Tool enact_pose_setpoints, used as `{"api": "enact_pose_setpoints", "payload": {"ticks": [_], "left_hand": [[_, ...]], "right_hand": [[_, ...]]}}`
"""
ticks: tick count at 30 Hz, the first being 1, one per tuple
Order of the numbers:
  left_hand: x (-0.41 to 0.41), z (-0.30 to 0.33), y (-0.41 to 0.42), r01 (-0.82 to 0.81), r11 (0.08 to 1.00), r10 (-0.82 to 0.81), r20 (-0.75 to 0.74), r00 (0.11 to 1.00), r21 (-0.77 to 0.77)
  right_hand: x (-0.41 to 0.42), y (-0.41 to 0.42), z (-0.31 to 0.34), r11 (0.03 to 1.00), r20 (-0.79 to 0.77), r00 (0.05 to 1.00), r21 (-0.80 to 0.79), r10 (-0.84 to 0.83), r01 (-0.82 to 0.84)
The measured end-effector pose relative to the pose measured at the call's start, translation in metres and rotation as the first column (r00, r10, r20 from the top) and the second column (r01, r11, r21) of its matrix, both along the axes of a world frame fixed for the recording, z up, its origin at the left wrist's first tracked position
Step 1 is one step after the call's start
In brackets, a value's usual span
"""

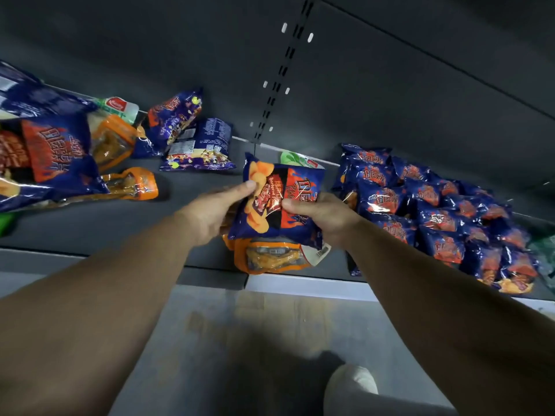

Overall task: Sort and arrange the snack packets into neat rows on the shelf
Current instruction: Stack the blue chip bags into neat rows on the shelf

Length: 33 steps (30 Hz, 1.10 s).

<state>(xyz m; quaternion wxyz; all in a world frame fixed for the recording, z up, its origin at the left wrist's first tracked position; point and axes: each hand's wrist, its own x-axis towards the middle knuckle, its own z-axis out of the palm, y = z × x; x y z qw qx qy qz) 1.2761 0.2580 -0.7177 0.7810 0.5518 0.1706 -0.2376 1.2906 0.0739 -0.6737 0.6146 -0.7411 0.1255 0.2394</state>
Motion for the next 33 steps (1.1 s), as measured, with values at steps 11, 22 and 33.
{"api": "enact_pose_setpoints", "payload": {"ticks": [11, 22, 33], "left_hand": [[-0.007, 0.005, 0.004, -0.042, 0.999, 0.042, 0.008, 0.999, 0.015], [0.022, -0.005, -0.055, -0.554, 0.790, 0.519, -0.196, 0.832, -0.263], [0.031, -0.014, -0.092, -0.491, 0.861, 0.474, -0.138, 0.870, -0.132]], "right_hand": [[0.018, 0.006, -0.016, 0.976, -0.046, 0.975, 0.020, 0.218, -0.217], [0.015, -0.018, -0.043, 0.964, -0.109, 0.980, 0.188, -0.169, 0.187], [0.048, -0.030, -0.053, 0.899, -0.151, 0.966, 0.359, -0.209, 0.251]]}}
